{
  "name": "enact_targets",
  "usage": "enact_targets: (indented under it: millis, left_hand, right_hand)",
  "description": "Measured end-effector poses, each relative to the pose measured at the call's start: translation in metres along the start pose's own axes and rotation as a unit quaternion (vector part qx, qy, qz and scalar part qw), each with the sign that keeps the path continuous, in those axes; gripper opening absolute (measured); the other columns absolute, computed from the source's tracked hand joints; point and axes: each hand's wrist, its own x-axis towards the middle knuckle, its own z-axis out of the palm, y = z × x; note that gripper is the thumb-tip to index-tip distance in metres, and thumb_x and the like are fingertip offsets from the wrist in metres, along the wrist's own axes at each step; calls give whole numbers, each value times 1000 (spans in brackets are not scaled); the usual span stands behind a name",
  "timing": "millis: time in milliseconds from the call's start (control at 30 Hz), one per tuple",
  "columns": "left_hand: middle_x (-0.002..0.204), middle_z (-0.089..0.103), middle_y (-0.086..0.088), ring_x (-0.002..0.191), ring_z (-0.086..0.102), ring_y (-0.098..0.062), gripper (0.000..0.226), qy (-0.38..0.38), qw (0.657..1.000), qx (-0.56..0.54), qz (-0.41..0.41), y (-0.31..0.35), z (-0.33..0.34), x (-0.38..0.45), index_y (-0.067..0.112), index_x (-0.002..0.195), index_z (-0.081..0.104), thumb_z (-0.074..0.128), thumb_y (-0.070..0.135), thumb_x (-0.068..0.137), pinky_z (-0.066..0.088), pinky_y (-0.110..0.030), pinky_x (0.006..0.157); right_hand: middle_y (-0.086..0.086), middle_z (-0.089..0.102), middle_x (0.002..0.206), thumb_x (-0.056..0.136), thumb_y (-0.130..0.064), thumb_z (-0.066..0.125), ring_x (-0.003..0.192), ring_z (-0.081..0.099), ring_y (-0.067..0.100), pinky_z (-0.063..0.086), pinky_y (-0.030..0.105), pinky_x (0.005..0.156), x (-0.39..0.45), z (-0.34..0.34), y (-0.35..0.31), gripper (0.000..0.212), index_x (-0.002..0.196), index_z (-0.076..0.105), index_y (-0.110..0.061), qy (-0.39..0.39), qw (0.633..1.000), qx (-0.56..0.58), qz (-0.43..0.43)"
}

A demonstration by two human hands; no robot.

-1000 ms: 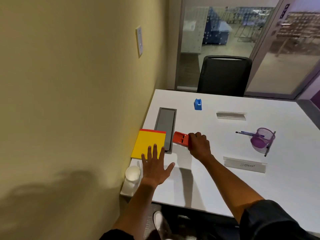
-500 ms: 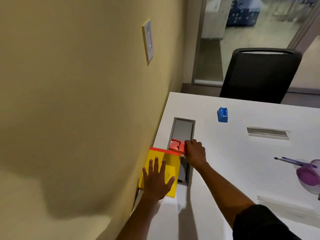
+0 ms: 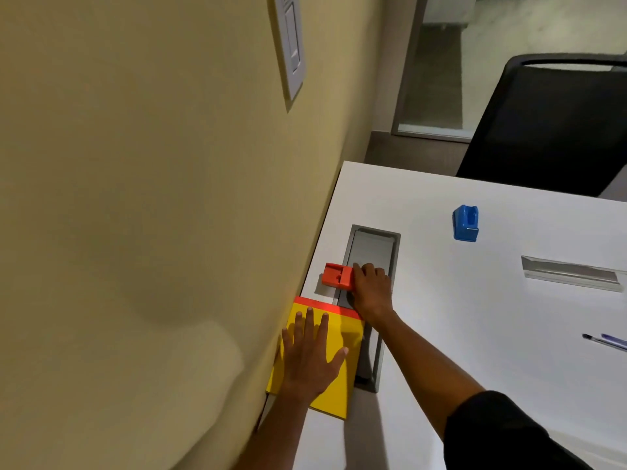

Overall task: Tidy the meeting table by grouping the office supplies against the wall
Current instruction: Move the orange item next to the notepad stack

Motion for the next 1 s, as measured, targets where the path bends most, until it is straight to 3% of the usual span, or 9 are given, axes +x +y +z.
enact_targets:
  millis: [200,433,767,1000]
  left_hand:
    - [162,-13,-2,149,-13,-28,83,-10,1000,-5,-18,-1,4,19,33,152,-6,19,76,85,-4,-53,118]
    - [162,-13,-2,149,-13,-27,83,-12,1000,-10,-22,-1,6,29,33,152,-4,19,76,85,-4,-53,118]
    - [162,-13,-1,150,-13,-26,82,-9,999,-25,-22,-4,8,28,34,152,-4,22,74,86,-2,-52,119]
    - [162,-14,-1,149,-14,-26,81,7,999,-36,-13,-7,2,25,35,151,-7,22,74,86,-2,-50,120]
  right_hand:
    - [9,46,137,89,-33,64,122,46,27,40,38,101,24,12,-10,65,144,32,-17,-6,1000,-10,-25]
    - [10,45,136,82,-39,71,125,44,28,37,40,104,33,23,-21,75,143,31,-21,-33,999,0,-29]
    - [11,46,135,85,-38,69,124,44,30,38,43,102,41,26,-32,71,143,32,-22,-35,999,-19,-32]
    - [12,39,145,87,-41,64,134,37,33,28,52,112,38,20,-36,77,149,22,-23,-41,999,-23,-21]
